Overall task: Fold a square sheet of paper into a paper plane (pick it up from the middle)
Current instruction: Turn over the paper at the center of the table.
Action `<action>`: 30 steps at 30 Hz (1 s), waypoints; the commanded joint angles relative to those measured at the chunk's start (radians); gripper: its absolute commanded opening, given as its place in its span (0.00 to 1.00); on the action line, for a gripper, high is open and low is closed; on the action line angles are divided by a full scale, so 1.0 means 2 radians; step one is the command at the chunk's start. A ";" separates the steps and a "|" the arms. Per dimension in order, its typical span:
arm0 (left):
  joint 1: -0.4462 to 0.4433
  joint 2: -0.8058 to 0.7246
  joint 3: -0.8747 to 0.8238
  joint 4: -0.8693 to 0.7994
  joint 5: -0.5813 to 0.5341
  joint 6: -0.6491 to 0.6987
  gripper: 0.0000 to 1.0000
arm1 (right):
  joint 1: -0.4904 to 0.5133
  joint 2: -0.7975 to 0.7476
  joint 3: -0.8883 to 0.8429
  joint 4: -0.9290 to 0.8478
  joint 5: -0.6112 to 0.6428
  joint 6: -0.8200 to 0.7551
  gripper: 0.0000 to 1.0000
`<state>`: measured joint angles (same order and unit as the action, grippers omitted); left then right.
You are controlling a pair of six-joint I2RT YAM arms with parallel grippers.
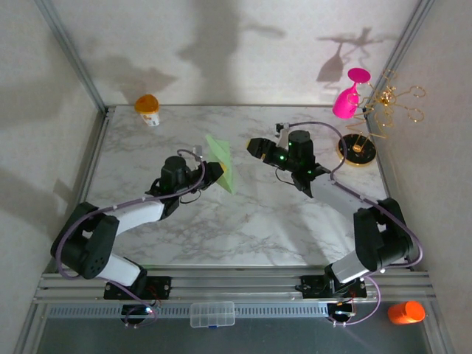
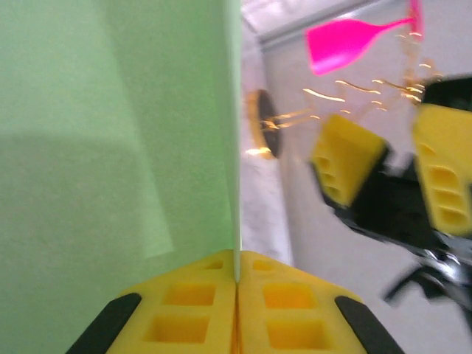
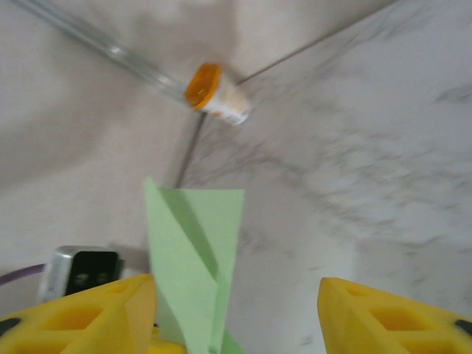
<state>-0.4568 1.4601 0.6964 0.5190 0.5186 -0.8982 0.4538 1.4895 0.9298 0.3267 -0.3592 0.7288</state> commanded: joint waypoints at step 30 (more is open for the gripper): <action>-0.158 0.350 0.401 -0.691 -0.666 0.198 0.09 | -0.003 -0.080 -0.038 -0.111 0.249 -0.115 0.76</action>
<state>-0.7593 2.1349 1.4628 -0.7914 -0.7406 -0.4866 0.4541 1.3441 0.8661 0.1070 0.1127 0.4904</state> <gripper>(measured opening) 0.086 0.765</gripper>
